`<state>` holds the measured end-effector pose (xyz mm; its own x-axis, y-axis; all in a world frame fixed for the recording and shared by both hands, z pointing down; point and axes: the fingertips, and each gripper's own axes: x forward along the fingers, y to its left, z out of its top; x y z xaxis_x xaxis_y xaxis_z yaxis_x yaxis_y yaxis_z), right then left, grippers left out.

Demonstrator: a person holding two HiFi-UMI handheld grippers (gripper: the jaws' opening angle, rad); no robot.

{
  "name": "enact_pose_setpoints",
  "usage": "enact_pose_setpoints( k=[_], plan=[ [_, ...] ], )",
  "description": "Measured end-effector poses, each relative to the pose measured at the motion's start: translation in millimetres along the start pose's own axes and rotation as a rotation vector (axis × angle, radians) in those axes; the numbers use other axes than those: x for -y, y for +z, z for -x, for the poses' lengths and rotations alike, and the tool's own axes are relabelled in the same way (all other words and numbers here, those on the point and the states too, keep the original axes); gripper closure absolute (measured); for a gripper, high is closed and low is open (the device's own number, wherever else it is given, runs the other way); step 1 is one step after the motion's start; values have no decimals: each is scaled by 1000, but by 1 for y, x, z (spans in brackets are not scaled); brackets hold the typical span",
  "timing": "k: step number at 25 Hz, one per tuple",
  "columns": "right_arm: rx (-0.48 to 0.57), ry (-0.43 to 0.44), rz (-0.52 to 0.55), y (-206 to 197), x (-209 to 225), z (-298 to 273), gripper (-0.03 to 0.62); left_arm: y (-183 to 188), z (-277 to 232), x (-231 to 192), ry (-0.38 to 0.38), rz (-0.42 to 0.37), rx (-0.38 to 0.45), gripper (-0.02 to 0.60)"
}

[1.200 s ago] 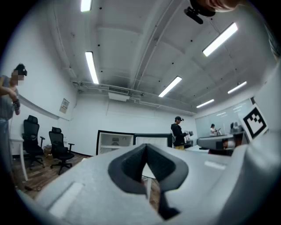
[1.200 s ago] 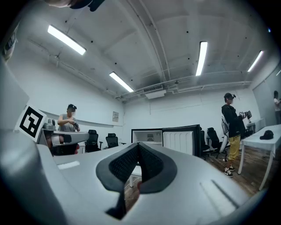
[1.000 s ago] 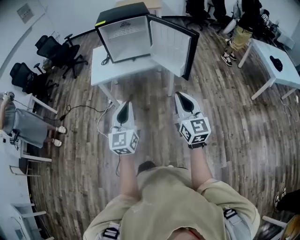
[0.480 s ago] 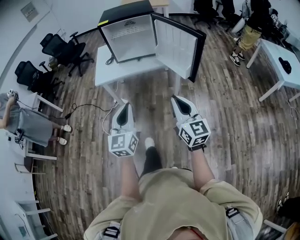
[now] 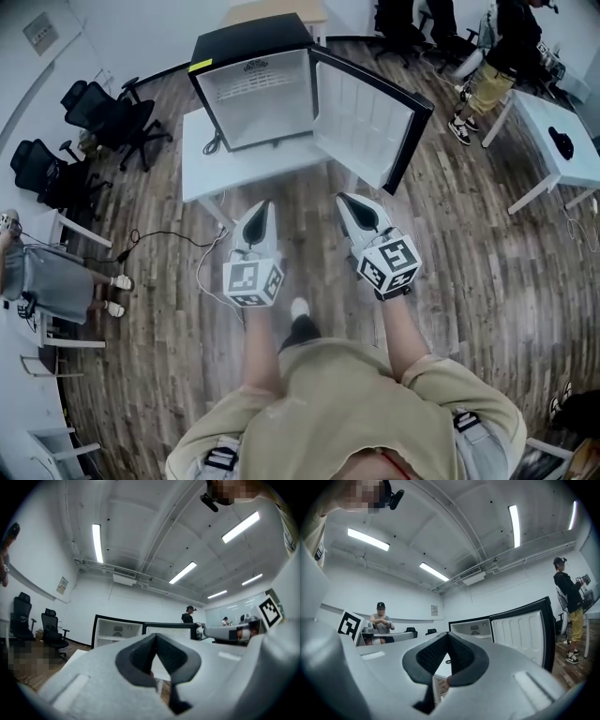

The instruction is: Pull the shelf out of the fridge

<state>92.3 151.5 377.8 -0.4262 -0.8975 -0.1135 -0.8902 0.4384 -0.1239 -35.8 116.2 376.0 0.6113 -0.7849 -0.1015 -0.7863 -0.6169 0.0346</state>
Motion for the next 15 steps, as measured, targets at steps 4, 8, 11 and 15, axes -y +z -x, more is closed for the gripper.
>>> enact_pose_setpoints(
  k=[4,8,11,15],
  plan=[
    [-9,-21,-7,-1,8,-55,590,2,-30,-48,0,24,2,580],
    [-6,35,-10,-10,-1,-113,589,-4,-56,-96,12,28,-10,580],
    [-8,27,-24,-16,1,-157,590,-4,-76,-128,-2,19,-9,580],
    [-4,-10,-42,-22,9,-205,591,-2,-96,-170,-14,14,-1,580]
  ],
)
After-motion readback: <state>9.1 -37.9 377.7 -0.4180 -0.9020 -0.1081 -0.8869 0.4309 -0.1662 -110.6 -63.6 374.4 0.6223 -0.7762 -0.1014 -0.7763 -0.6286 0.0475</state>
